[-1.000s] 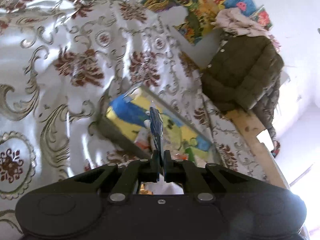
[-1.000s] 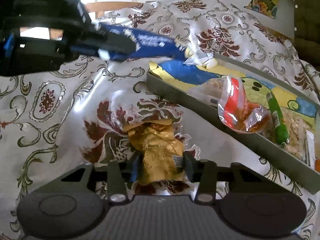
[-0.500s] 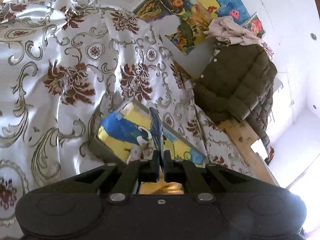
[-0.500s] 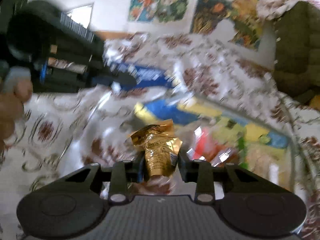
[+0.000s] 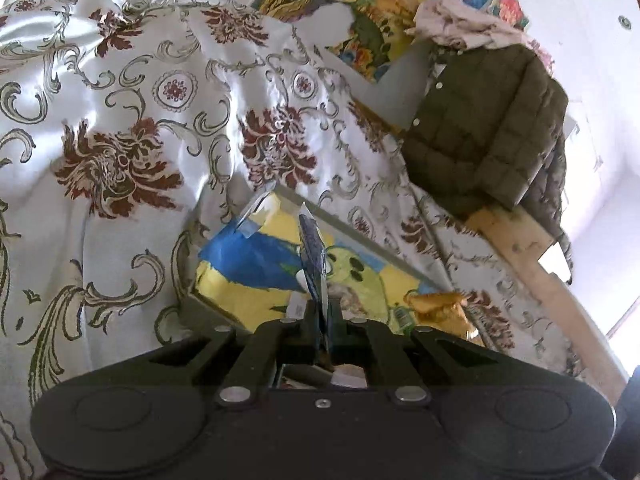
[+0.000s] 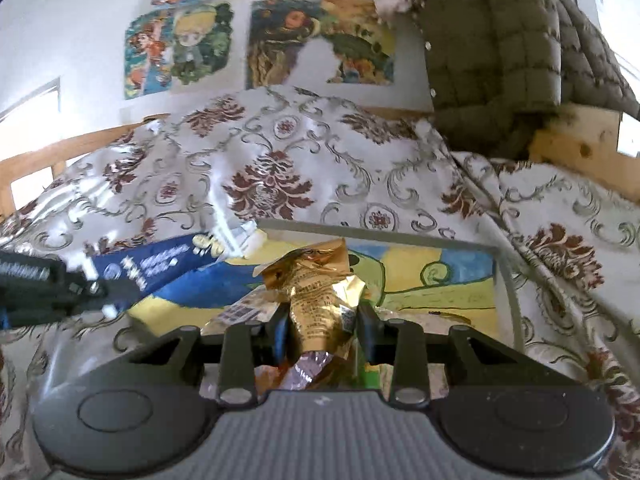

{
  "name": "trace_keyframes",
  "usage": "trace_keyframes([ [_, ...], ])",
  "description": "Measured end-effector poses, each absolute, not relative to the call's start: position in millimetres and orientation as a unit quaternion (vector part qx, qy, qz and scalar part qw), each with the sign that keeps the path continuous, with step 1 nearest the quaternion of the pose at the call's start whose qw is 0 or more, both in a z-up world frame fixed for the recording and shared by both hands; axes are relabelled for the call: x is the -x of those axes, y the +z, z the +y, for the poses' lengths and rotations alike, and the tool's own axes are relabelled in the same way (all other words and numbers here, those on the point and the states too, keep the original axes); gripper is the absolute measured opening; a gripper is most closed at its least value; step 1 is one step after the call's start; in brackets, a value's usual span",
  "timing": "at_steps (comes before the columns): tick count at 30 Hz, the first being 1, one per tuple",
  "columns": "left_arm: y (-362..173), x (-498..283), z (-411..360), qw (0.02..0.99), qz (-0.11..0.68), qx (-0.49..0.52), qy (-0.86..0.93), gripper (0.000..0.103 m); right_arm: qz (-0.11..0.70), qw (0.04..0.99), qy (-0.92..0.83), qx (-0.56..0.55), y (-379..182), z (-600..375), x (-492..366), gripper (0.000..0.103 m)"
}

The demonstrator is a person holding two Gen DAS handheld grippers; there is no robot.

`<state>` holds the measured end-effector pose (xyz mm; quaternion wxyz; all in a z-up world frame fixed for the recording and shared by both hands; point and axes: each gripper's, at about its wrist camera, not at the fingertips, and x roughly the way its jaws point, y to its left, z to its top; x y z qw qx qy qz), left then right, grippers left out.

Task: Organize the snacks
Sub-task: 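Carry the gold packet over the tray with right tool while left tool holds the blue packet above it, then open right tool to drop the gold packet into the tray while left tool releases the blue packet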

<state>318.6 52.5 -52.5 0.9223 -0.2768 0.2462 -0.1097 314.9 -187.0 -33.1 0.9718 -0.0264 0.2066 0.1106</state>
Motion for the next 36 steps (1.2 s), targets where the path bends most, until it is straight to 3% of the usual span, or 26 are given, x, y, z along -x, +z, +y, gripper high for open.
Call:
trace_keyframes([
  [16, -65, -333, 48, 0.92, 0.287, 0.249, -0.099, 0.005, 0.245, 0.963, 0.105, 0.03, -52, -180, -330, 0.051],
  [18, -65, -334, 47, 0.92, 0.293, 0.243, -0.097, 0.016, 0.245, 0.963, 0.105, 0.03, -51, -181, -330, 0.053],
  [22, -67, -334, 46, 0.913, 0.309, 0.248, -0.1, 0.025, 0.245, 0.963, 0.107, 0.028, -50, -182, -329, 0.055],
  [27, -61, -328, 44, 0.914, 0.309, 0.246, -0.089, 0.053, 0.237, 0.965, 0.106, 0.023, -42, -184, -324, 0.063],
  [30, -54, -323, 41, 0.918, 0.304, 0.24, -0.084, 0.064, 0.226, 0.968, 0.106, 0.019, -34, -186, -318, 0.069],
  [36, -38, -308, 33, 0.932, 0.285, 0.212, -0.078, 0.081, 0.208, 0.973, 0.103, 0.003, -17, -192, -302, 0.081],
])
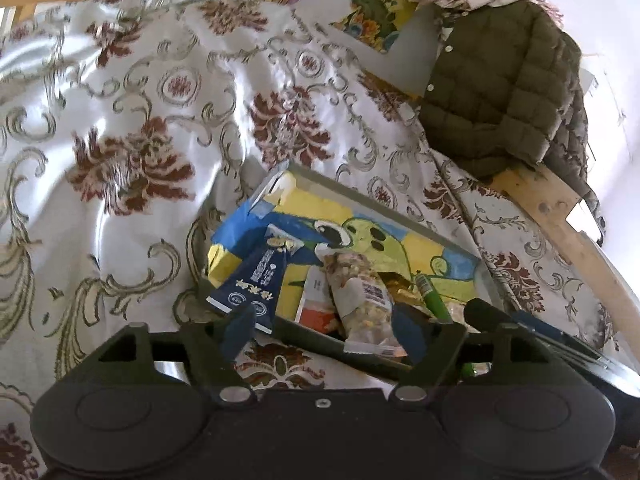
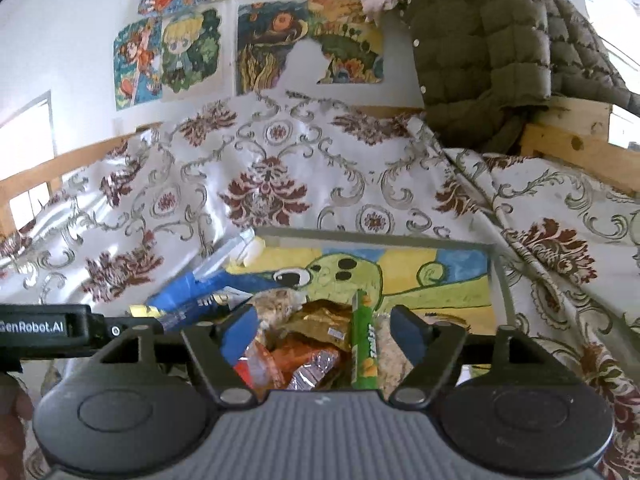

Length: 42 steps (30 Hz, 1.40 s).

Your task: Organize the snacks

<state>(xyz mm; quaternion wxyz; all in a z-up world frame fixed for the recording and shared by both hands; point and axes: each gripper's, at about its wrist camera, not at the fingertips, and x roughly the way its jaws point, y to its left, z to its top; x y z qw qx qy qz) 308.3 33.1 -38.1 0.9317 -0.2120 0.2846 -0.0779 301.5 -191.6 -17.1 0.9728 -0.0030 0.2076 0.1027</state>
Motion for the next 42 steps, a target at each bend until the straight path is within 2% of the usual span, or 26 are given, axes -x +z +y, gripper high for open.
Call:
trace_keyframes([
  [1, -35, -305, 32, 0.935, 0.28, 0.205, -0.077, 0.082, 0.205, 0.974, 0.101, -0.001, -14, -193, -298, 0.083],
  [5, -22, -289, 26, 0.95, 0.253, 0.173, -0.065, 0.097, 0.193, 0.976, 0.098, -0.013, -3, -199, -284, 0.091],
  [7, -15, -279, 23, 0.956, 0.241, 0.156, -0.062, 0.099, 0.186, 0.978, 0.096, -0.012, 2, -201, -276, 0.098],
  [9, -10, -269, 21, 0.961, 0.233, 0.139, -0.058, 0.102, 0.18, 0.979, 0.093, -0.01, 6, -203, -267, 0.099],
  [13, -1, -249, 17, 0.968, 0.22, 0.11, -0.055, 0.102, 0.176, 0.98, 0.092, -0.016, 11, -207, -250, 0.103],
  [24, 9, -199, 8, 0.974, 0.206, 0.088, -0.023, 0.102, 0.17, 0.982, 0.077, -0.03, 11, -216, -192, 0.103],
  [42, -1, -112, 6, 0.97, 0.237, 0.053, 0.02, 0.102, 0.207, 0.976, 0.063, -0.035, -4, -217, -113, 0.103],
])
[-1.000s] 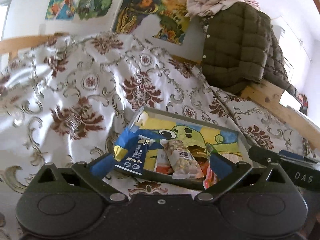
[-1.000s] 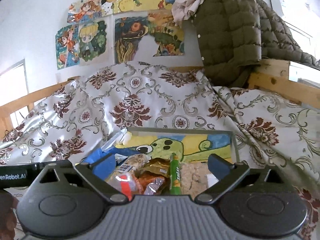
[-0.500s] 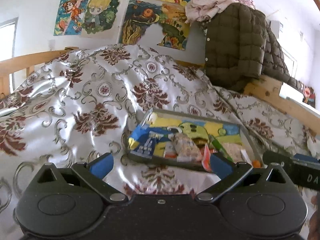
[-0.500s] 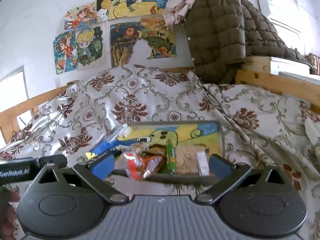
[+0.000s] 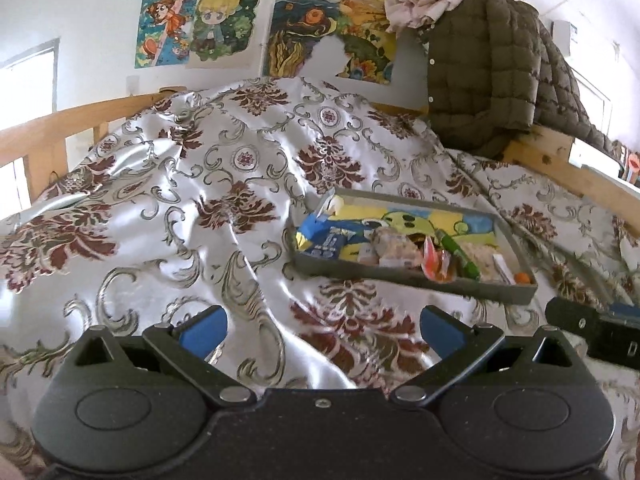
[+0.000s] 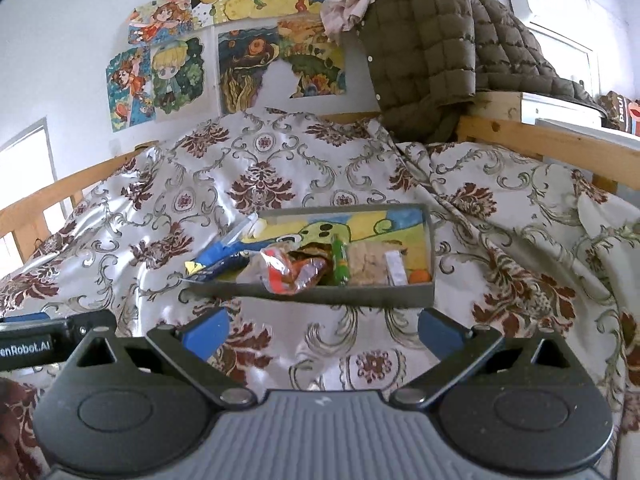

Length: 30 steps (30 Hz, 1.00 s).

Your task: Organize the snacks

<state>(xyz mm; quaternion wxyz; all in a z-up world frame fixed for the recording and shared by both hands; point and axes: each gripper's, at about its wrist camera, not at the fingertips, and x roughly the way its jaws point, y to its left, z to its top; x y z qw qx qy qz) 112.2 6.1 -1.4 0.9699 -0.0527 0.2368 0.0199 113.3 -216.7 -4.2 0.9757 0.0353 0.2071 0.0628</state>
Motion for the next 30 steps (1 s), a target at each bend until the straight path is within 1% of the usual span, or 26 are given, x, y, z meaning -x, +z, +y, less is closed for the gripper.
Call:
trace_keyframes([
  [5, -4, -96, 2, 0.969, 0.243, 0.034, 0.023, 0.102, 0.216, 0.974, 0.059, -0.041, -6, -219, -98, 0.103],
  [15, -3, -78, 1, 0.969, 0.241, 0.042, 0.036, 0.102, 0.231, 0.971, 0.058, -0.027, -12, -217, -76, 0.103],
  [30, -4, -78, -3, 0.968, 0.247, 0.025, 0.036, 0.102, 0.237, 0.97, 0.057, -0.018, -15, -214, -73, 0.103],
])
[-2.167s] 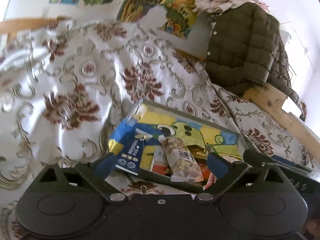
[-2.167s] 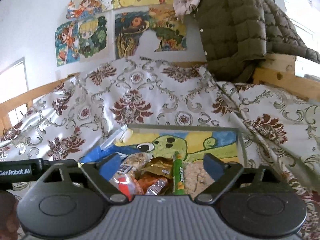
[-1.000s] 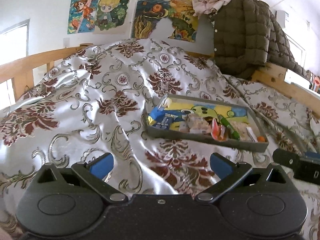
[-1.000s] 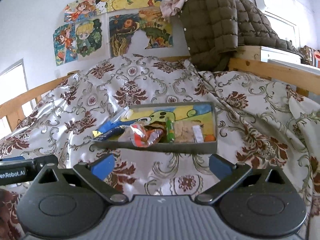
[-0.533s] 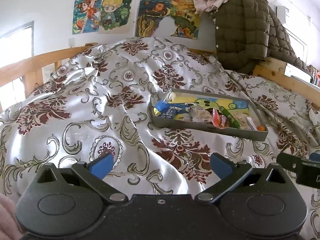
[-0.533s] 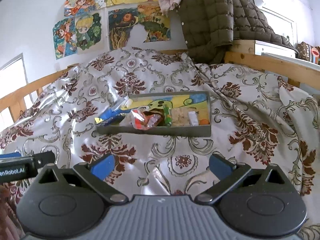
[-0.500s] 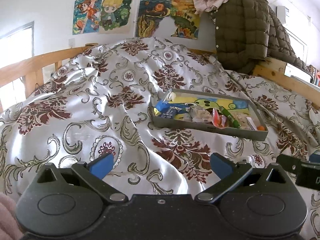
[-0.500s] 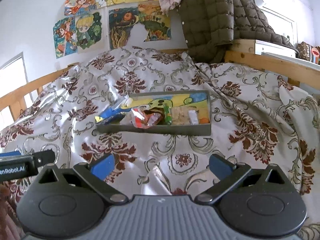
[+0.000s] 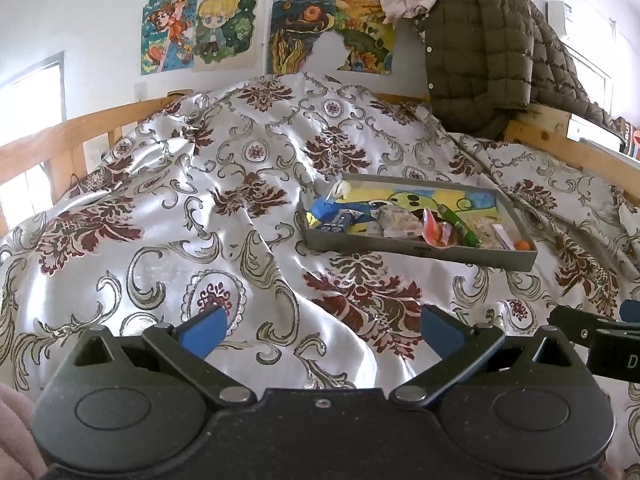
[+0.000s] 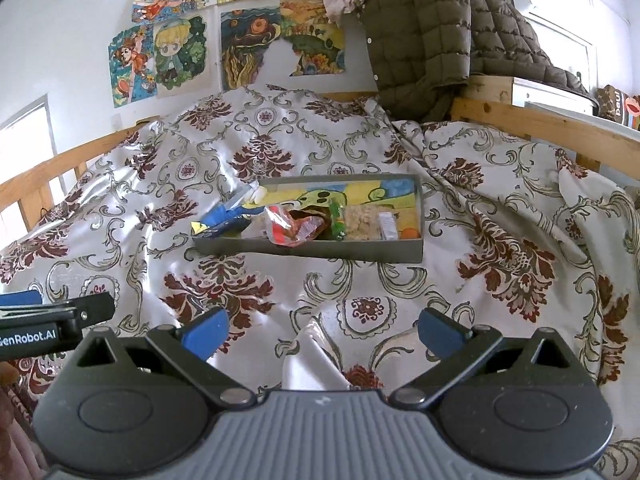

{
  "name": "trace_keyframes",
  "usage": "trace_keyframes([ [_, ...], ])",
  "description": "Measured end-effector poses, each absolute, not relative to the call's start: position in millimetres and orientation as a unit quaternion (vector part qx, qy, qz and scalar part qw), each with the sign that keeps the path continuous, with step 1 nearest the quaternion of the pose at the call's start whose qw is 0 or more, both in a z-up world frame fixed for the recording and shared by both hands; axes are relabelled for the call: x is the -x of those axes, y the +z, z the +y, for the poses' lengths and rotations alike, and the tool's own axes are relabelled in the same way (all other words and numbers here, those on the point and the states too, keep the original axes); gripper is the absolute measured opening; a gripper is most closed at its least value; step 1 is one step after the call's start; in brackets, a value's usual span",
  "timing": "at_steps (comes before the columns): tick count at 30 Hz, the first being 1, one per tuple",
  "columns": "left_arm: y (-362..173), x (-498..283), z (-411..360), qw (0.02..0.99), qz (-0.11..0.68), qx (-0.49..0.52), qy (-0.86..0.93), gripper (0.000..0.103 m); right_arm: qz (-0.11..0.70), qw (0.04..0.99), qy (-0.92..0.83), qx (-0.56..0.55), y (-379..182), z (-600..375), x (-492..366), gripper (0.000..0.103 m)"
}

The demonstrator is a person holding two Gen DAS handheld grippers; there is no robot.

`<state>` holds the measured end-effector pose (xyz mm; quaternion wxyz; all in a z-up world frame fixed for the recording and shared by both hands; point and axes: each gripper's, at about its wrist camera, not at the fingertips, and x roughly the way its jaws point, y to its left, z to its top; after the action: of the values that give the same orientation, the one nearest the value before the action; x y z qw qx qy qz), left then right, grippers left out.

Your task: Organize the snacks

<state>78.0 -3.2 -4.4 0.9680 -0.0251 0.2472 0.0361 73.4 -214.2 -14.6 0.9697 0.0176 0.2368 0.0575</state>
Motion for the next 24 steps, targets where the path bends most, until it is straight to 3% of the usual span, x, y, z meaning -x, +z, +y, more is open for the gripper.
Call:
trace_keyframes([
  [24, -4.5, -79.3, -4.6, 0.967, 0.25, 0.023, 0.037, 0.102, 0.239, 0.969, 0.058, -0.016, -15.4, -213.3, -74.1, 0.103],
])
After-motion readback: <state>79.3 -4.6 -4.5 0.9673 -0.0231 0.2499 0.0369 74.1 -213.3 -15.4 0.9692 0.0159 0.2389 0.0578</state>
